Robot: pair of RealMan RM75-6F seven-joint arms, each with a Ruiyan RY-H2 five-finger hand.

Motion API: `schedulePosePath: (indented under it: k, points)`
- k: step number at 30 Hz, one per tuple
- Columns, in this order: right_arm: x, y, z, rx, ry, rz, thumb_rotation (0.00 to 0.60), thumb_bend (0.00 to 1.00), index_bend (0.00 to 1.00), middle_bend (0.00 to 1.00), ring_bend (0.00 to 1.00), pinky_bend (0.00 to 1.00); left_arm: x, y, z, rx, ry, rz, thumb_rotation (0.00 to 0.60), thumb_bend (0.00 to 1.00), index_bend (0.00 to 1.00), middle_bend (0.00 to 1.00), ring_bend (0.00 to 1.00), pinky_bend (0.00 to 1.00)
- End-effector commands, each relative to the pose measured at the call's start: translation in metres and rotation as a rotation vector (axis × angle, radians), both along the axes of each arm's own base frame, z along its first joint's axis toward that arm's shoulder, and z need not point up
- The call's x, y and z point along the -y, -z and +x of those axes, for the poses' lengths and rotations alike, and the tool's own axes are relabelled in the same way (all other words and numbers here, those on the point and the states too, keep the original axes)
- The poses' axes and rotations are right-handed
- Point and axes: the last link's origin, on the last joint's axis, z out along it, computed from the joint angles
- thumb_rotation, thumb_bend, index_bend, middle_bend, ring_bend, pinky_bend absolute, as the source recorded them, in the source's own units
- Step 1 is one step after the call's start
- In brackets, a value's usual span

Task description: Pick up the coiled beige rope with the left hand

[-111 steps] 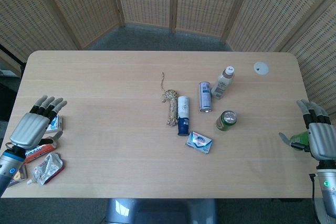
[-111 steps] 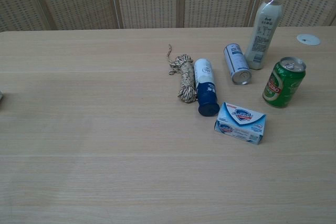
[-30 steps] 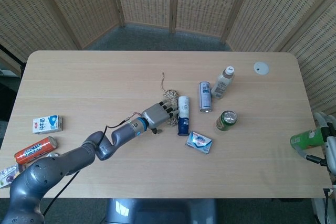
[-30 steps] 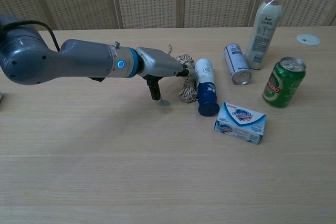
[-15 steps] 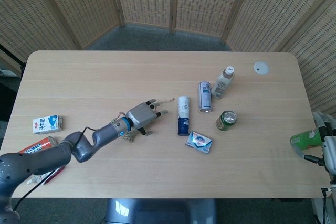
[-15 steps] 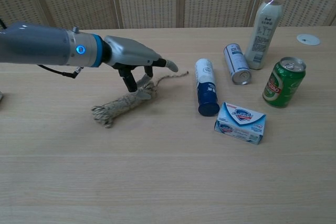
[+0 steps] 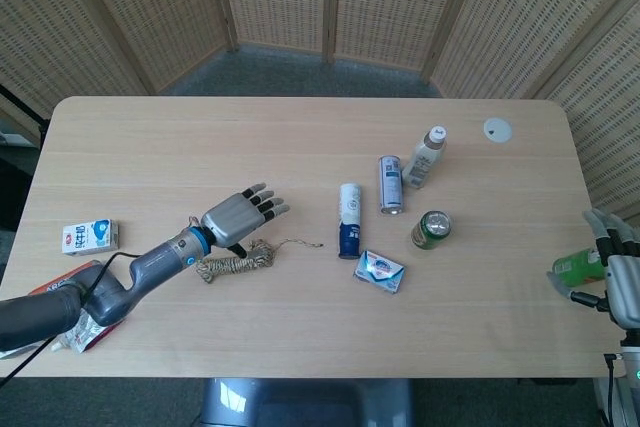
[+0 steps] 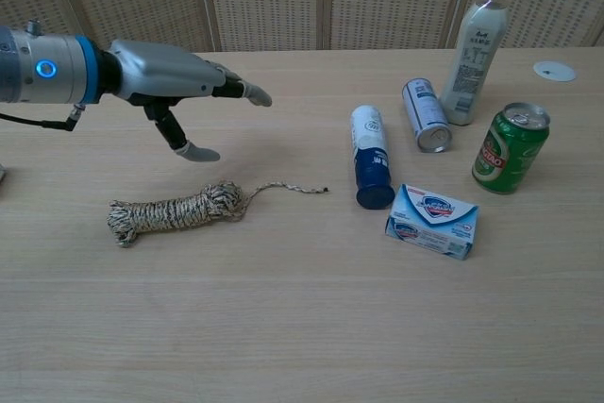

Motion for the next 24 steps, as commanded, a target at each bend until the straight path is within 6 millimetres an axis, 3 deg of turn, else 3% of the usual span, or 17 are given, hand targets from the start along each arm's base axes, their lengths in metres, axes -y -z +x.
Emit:
schedulePosePath:
  k: [1, 8, 15, 24]
  points:
    - [0.0, 0.001, 0.0, 0.001, -0.002, 0.002, 0.345, 0.25, 0.0, 0.03, 0.0, 0.0, 0.015, -0.005, -0.019, -0.034, -0.021, -0.015, 0.373, 0.37, 0.0, 0.0, 0.0, 0.0]
    - [0.003, 0.005, 0.004, 0.012, -0.013, 0.009, 0.343, 0.25, 0.0, 0.03, 0.0, 0.0, 0.05, -0.017, -0.056, -0.044, -0.087, -0.011, 0.366, 0.37, 0.0, 0.0, 0.0, 0.0]
    - [0.006, 0.009, 0.006, 0.02, -0.021, 0.021, 0.345, 0.25, 0.0, 0.03, 0.0, 0.0, 0.074, -0.006, -0.09, -0.034, -0.171, 0.034, 0.372, 0.37, 0.0, 0.0, 0.0, 0.0]
    - [0.006, 0.007, 0.008, 0.028, -0.026, 0.016, 0.343, 0.24, 0.0, 0.03, 0.0, 0.0, 0.08, 0.013, -0.09, 0.008, -0.17, 0.085, 0.373, 0.37, 0.0, 0.0, 0.0, 0.0]
